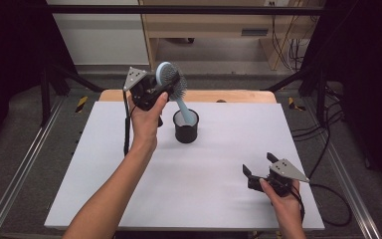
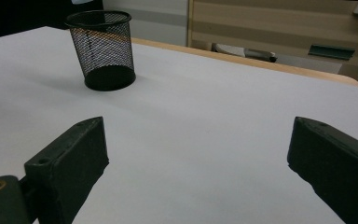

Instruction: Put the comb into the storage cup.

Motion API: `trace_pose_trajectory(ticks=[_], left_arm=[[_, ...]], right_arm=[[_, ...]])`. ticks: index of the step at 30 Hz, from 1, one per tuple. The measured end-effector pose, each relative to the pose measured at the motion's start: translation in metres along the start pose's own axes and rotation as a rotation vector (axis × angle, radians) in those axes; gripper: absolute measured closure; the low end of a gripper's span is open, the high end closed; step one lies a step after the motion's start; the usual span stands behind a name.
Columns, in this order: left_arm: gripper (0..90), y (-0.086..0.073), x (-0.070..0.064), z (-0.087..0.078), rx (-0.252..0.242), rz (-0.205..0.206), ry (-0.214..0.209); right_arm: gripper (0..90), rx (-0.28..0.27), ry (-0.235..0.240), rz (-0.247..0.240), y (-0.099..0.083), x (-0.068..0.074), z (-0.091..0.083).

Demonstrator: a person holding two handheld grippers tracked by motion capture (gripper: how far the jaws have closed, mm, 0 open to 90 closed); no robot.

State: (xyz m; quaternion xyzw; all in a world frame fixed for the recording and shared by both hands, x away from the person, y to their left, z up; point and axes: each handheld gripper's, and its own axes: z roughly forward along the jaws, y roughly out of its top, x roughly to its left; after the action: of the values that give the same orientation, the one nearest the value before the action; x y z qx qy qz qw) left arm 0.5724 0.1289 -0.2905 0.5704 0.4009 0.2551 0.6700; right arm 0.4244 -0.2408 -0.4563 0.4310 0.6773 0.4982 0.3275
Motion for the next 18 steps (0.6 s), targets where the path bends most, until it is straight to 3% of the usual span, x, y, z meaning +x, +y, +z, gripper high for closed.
trace_pose_trajectory(ticks=[18], left_arm=[[50.2,-0.014,0.013,0.016,0.005,-0.013,0.041]], right_arm=[[5.1,0.000,0.002,-0.006,0.000,0.000,0.000]])
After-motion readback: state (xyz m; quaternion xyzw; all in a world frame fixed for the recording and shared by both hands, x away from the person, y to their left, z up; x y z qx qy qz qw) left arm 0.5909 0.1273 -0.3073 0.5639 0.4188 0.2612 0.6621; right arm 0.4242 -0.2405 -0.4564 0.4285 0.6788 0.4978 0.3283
